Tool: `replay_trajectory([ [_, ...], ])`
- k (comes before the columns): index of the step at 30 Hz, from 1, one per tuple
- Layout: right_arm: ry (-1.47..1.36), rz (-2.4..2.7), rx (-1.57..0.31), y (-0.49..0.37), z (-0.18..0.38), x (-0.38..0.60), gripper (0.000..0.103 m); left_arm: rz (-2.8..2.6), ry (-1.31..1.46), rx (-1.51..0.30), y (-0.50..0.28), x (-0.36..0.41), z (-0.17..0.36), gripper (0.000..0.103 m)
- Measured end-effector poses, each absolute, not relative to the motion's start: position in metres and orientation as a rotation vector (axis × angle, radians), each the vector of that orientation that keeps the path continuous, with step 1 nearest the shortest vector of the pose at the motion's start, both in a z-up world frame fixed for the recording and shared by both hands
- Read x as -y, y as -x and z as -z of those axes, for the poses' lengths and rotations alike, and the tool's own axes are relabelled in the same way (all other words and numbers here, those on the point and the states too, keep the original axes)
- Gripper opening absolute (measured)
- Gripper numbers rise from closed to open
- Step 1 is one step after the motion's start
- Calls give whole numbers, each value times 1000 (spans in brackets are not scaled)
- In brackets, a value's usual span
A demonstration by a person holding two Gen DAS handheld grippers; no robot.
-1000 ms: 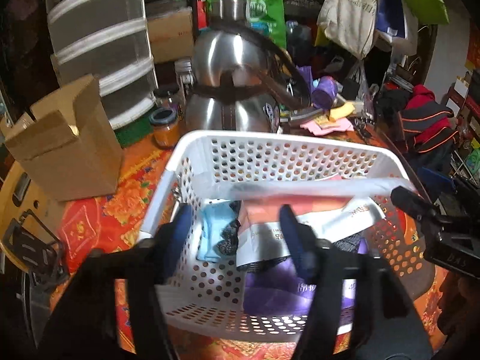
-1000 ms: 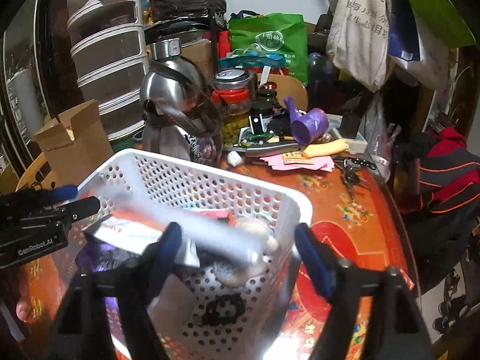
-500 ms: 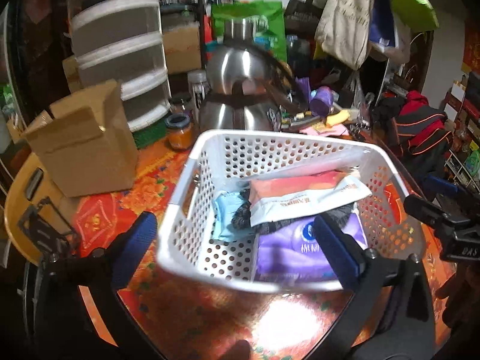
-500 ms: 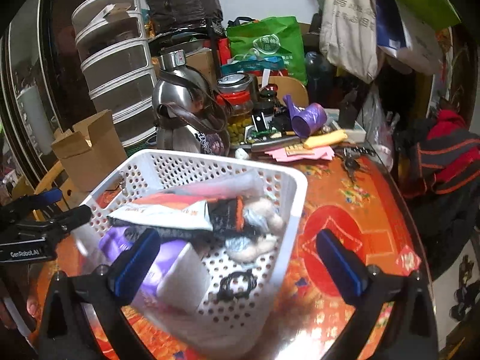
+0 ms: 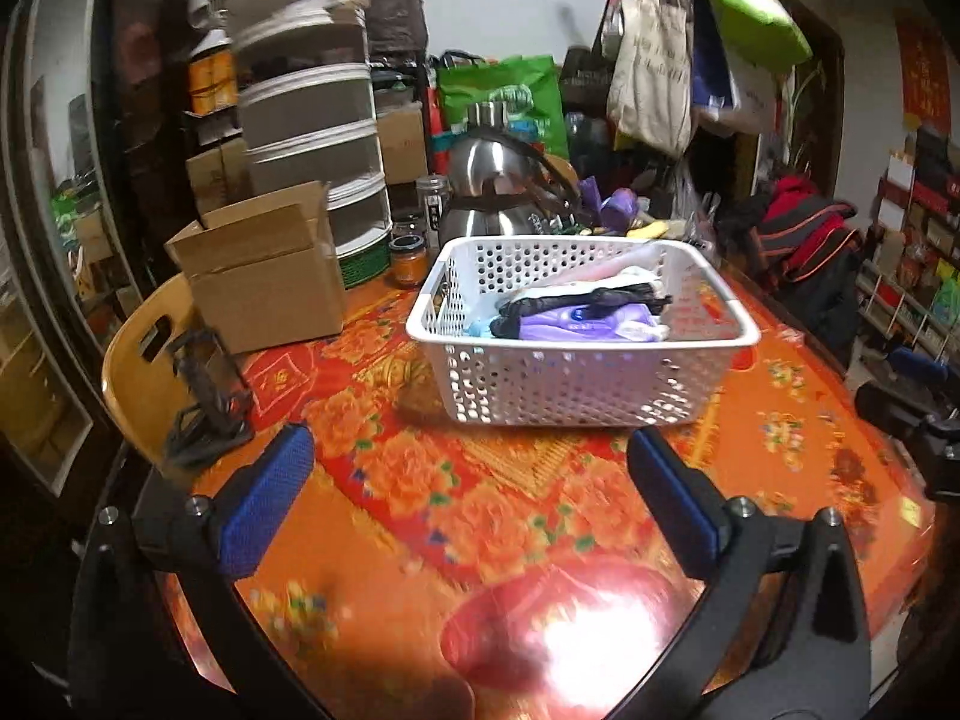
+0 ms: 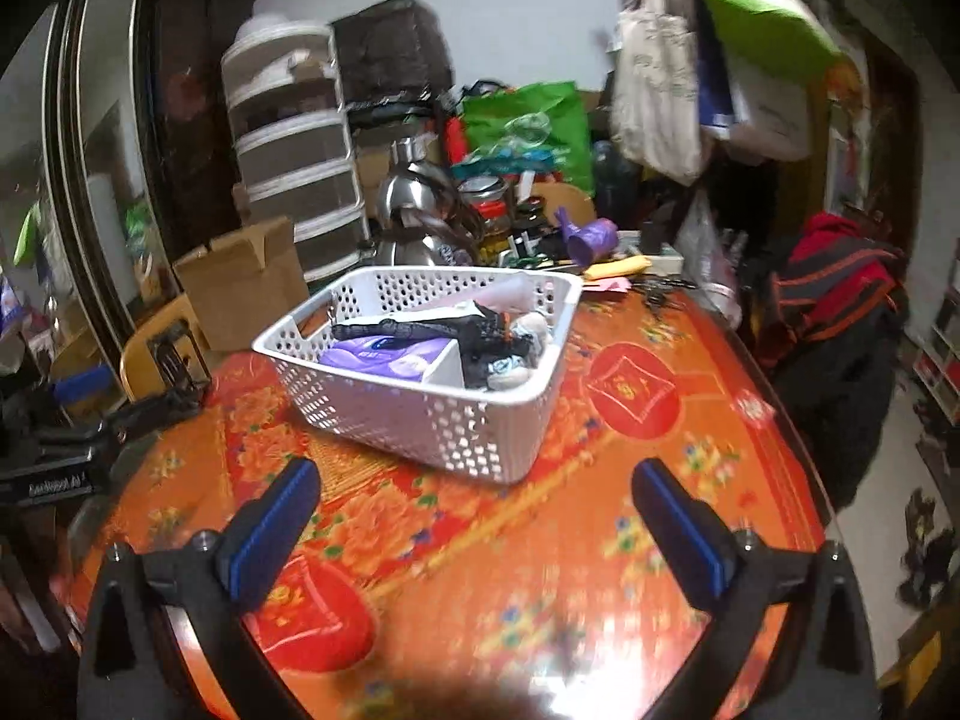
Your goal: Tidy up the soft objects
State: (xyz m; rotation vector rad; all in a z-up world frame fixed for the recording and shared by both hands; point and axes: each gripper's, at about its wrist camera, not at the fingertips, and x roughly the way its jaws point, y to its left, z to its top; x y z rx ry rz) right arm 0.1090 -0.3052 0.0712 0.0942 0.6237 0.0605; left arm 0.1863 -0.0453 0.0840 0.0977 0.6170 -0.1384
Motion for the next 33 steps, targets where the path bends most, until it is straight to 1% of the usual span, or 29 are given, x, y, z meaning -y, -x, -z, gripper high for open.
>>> replay_trajectory([
  [5,-116,-40,-640,-60,-78,297,103,173,-86,-587,-127,42,-90,103],
  [10,-150,-47,-588,-34,-86,295,103,192,-44,-541,-87,42,-100,103],
  [15,-151,-44,-603,-42,-83,292,103,182,-31,-540,-87,44,-104,103],
  [19,-88,-12,-604,-48,-79,281,103,182,-40,-571,-98,49,-98,103],
  [33,-49,-10,-615,-54,-74,272,103,181,-43,-582,-110,51,-90,103],
])
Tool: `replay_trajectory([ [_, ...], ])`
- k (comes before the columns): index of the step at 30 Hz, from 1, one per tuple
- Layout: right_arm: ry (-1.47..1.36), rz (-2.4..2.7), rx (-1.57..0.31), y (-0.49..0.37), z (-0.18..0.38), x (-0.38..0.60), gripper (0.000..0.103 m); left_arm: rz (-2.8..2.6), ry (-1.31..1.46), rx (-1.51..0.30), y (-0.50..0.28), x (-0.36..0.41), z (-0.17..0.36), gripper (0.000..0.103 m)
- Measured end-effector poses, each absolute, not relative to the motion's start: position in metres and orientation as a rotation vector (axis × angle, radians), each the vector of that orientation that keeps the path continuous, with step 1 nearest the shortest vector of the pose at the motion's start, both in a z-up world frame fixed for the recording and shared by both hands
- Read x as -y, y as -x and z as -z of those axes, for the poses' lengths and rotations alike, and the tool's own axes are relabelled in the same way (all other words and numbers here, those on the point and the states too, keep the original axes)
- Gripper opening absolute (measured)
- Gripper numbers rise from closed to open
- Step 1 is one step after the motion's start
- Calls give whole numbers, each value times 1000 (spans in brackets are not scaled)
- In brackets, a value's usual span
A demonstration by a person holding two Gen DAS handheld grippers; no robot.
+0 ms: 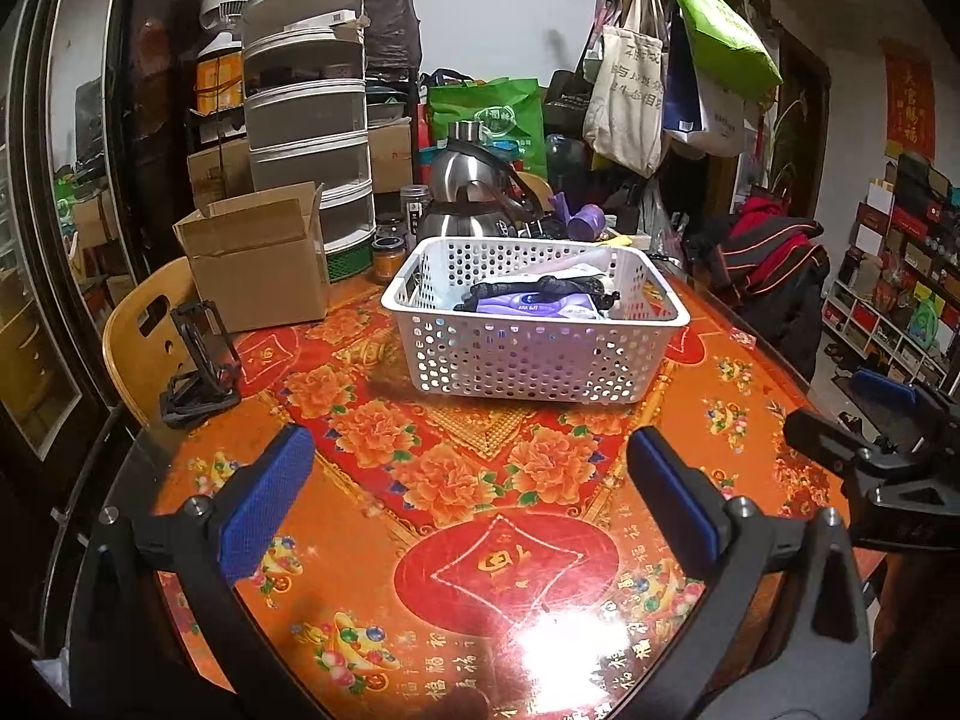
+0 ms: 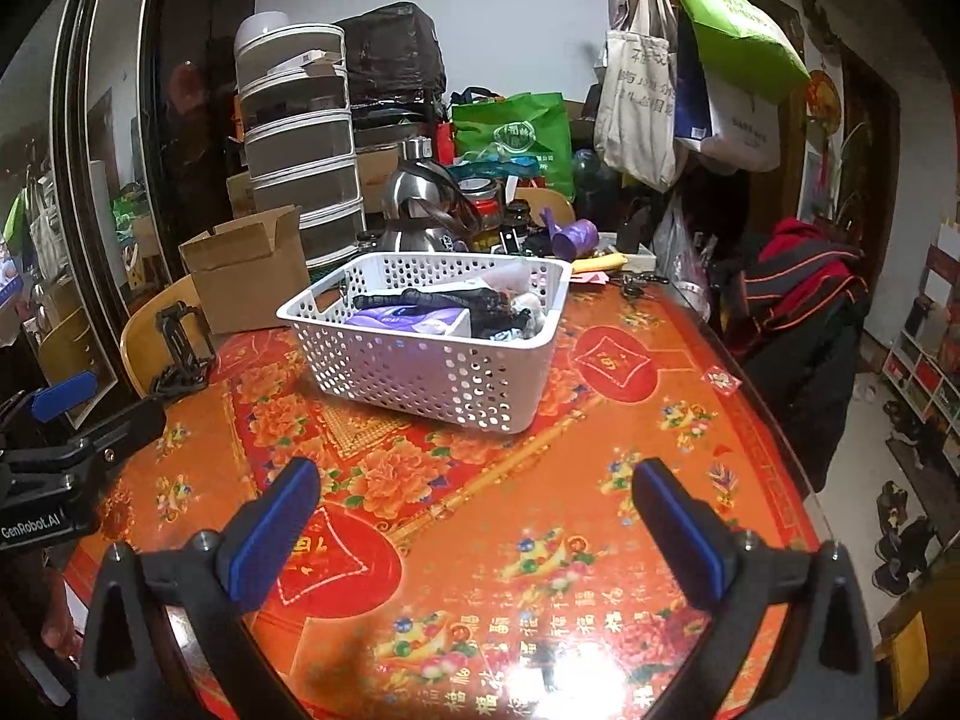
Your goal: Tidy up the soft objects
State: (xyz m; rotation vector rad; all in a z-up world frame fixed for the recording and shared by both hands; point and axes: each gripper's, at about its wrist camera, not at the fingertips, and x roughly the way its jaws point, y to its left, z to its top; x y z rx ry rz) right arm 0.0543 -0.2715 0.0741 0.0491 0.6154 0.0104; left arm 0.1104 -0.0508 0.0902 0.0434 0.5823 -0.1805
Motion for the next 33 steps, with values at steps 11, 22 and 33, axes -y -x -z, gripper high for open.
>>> replay_trajectory([
  [11,-48,-8,-613,-53,-74,272,103,201,-40,-593,-109,52,-85,103],
  [22,-46,-7,-619,-51,-73,275,103,199,-38,-591,-108,54,-83,103],
  [33,-44,-8,-617,-49,-72,274,103,200,-39,-593,-106,55,-83,103],
])
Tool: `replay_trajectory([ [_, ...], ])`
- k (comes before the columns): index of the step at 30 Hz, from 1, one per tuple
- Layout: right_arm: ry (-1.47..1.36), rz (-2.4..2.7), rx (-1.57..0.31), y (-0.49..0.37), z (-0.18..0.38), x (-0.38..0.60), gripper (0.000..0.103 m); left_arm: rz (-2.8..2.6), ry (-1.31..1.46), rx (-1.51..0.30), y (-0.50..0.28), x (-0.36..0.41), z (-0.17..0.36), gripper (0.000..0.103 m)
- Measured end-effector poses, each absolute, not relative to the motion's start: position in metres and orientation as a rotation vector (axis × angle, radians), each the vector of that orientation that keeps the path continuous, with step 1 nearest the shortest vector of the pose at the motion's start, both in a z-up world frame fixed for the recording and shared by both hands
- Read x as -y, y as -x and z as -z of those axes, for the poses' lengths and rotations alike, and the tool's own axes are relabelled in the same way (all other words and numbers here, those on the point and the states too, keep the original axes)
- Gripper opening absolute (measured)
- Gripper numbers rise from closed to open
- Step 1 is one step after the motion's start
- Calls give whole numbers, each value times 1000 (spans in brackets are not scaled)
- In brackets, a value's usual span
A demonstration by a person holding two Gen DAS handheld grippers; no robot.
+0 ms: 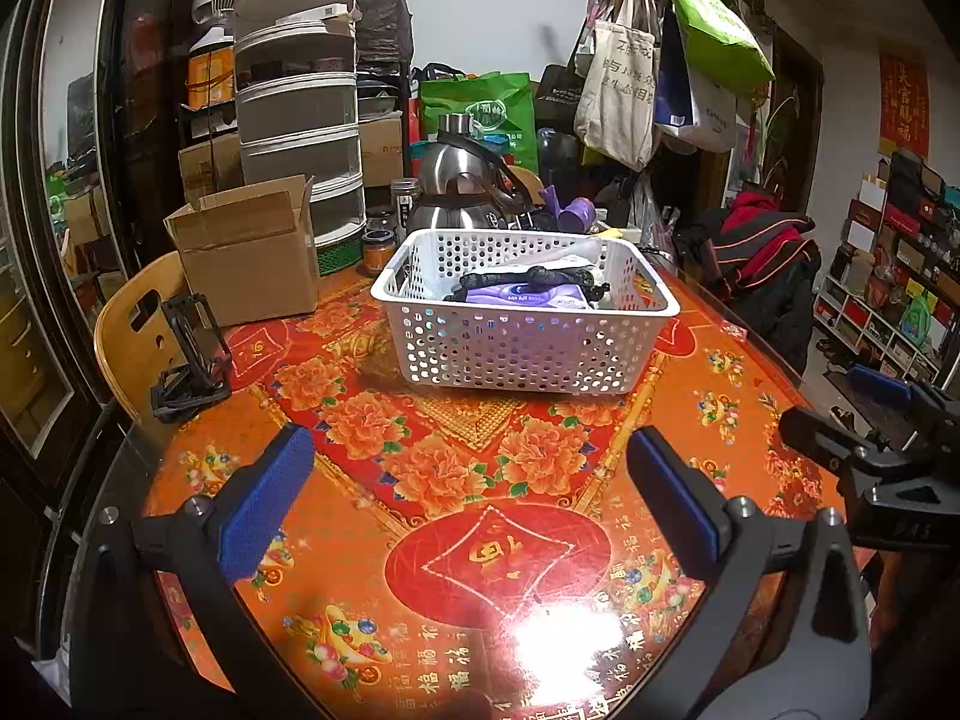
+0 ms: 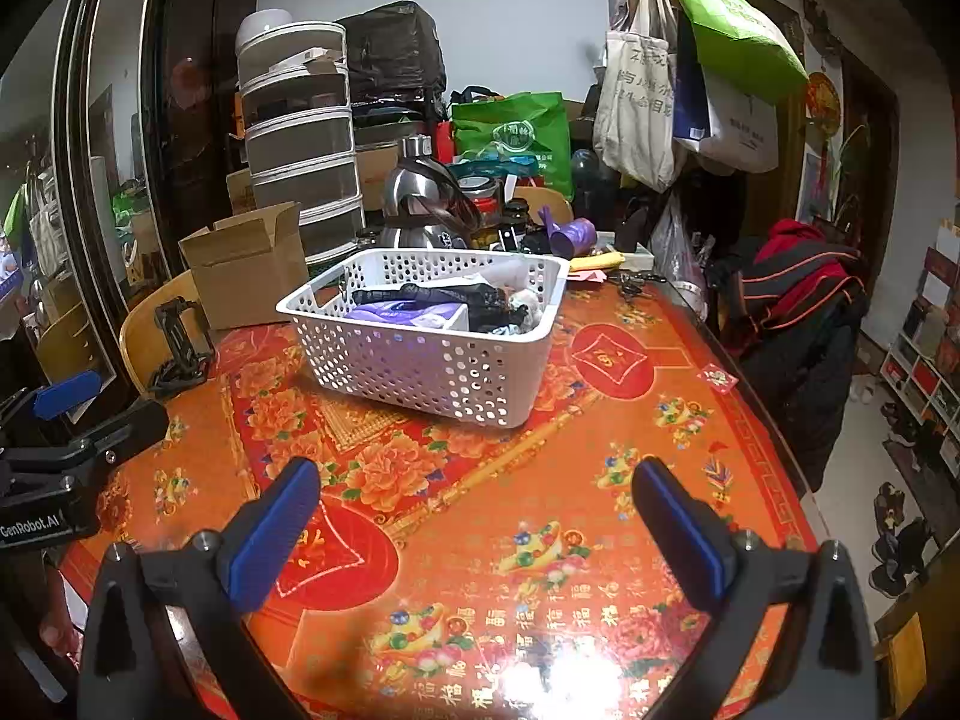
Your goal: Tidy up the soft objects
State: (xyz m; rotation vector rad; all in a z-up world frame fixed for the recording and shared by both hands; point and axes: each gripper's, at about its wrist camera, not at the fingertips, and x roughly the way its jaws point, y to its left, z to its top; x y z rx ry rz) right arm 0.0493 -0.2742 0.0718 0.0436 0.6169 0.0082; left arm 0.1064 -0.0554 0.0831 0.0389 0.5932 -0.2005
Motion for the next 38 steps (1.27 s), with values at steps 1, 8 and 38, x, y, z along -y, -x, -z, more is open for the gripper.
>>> replay_trajectory([
  [1,-44,-7,-617,-49,-72,274,103,200,-39,-593,-106,55,-84,103],
  [8,-45,-8,-618,-49,-71,274,103,200,-37,-593,-106,55,-84,103],
  [38,-47,-4,-621,-49,-70,274,103,193,-48,-575,-103,59,-80,103],
])
